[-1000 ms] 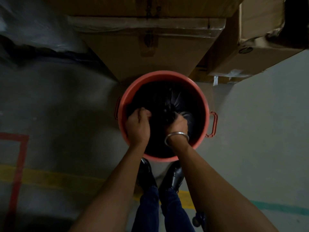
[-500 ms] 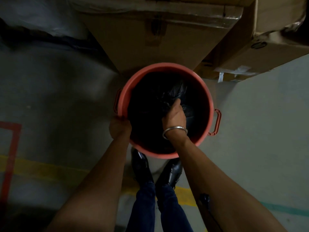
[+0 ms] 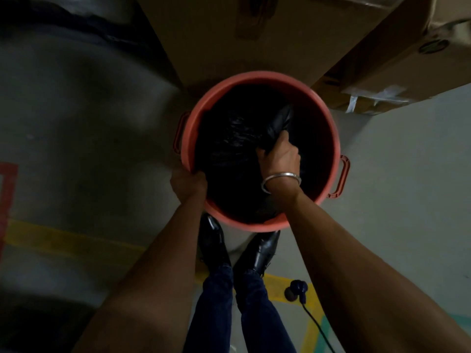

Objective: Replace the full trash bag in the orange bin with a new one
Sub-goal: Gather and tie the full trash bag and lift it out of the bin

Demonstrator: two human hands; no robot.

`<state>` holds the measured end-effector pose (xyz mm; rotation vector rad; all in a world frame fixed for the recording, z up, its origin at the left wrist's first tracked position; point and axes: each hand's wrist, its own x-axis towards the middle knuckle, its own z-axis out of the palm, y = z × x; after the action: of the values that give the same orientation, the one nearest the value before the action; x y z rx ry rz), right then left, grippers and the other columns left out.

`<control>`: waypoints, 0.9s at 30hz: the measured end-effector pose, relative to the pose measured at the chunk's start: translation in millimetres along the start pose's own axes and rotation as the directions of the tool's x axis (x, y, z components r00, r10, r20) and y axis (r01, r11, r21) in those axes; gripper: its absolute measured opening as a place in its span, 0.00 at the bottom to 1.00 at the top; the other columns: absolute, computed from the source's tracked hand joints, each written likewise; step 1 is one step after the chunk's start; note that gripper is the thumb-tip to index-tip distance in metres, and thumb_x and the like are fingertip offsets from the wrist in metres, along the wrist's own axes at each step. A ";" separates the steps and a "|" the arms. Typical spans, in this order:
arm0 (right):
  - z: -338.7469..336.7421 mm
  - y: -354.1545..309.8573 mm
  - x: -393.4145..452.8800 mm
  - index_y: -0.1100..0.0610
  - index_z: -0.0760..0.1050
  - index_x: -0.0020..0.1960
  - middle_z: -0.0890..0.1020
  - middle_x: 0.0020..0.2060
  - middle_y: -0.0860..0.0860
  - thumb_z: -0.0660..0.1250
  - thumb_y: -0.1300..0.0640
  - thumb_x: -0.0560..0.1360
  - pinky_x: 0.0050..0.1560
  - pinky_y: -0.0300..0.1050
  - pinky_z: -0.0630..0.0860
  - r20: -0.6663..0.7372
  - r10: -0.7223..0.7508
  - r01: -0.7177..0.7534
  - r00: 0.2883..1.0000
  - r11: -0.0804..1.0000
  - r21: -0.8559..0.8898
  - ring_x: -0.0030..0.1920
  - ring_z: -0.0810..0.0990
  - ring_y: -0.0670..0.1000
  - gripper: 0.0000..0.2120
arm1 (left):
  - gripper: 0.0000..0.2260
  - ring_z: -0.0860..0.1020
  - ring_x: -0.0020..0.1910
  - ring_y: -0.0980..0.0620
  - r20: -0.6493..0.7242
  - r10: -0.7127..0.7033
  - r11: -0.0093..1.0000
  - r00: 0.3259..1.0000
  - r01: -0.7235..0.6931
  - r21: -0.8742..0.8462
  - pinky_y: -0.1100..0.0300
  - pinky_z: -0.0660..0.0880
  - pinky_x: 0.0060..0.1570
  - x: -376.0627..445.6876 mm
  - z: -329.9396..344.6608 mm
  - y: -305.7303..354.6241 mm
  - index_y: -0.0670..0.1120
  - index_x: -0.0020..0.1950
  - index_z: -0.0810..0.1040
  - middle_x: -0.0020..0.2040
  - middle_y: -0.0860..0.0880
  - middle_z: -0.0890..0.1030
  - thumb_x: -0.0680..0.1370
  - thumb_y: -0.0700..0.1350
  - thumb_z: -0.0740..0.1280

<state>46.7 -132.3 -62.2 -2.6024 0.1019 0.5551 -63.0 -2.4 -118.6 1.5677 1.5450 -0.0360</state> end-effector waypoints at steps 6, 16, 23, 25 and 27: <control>-10.6 2.0 1.9 0.60 0.70 0.59 0.81 0.48 0.65 0.68 0.52 0.70 0.46 0.55 0.76 -0.038 -0.025 0.028 0.999 0.996 0.086 0.49 0.79 0.69 0.20 | 0.21 0.80 0.58 0.43 -0.057 0.006 1.000 0.998 -0.005 0.023 0.58 0.74 0.57 -3.6 6.3 0.5 0.37 0.64 0.76 0.59 0.38 0.81 0.71 0.33 0.67; -29.2 2.2 -11.8 0.60 0.73 0.59 0.83 0.50 0.57 0.70 0.58 0.68 0.48 0.41 0.77 0.009 -0.144 0.139 0.989 0.967 0.214 0.51 0.82 0.58 0.20 | 0.14 0.81 0.55 0.41 -0.178 -0.030 0.995 0.984 0.046 0.088 0.59 0.73 0.49 -11.6 10.6 3.3 0.40 0.57 0.79 0.55 0.40 0.82 0.72 0.36 0.68; -30.2 -19.0 -36.5 0.60 0.69 0.59 0.82 0.46 0.64 0.69 0.57 0.70 0.48 0.59 0.77 0.021 -0.315 0.307 0.949 0.938 0.163 0.49 0.80 0.67 0.20 | 0.14 0.79 0.59 0.38 -0.138 0.016 0.986 0.990 0.008 0.169 0.52 0.74 0.55 -2.5 13.2 3.3 0.38 0.61 0.78 0.58 0.38 0.81 0.76 0.42 0.66; -33.2 -19.4 -43.8 0.60 0.69 0.58 0.82 0.45 0.63 0.69 0.57 0.69 0.47 0.58 0.77 0.014 -0.332 0.324 0.943 0.930 0.175 0.48 0.80 0.67 0.19 | 0.14 0.78 0.60 0.39 -0.087 0.013 0.988 0.996 0.001 0.157 0.51 0.73 0.59 -0.4 13.1 3.6 0.38 0.62 0.77 0.59 0.38 0.80 0.77 0.41 0.66; -40.1 -17.8 -46.3 0.60 0.70 0.56 0.83 0.43 0.60 0.70 0.57 0.69 0.44 0.53 0.77 -0.033 -0.331 0.331 0.943 0.925 0.188 0.46 0.80 0.64 0.18 | 0.15 0.78 0.59 0.38 -0.090 0.049 0.987 0.995 -0.035 0.154 0.49 0.74 0.59 -1.3 11.8 4.1 0.39 0.62 0.77 0.58 0.38 0.81 0.76 0.42 0.66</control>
<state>21.9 -136.4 -3.6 -2.3609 -0.2688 0.4001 -53.5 -9.6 -122.5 1.7434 1.6131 -0.0584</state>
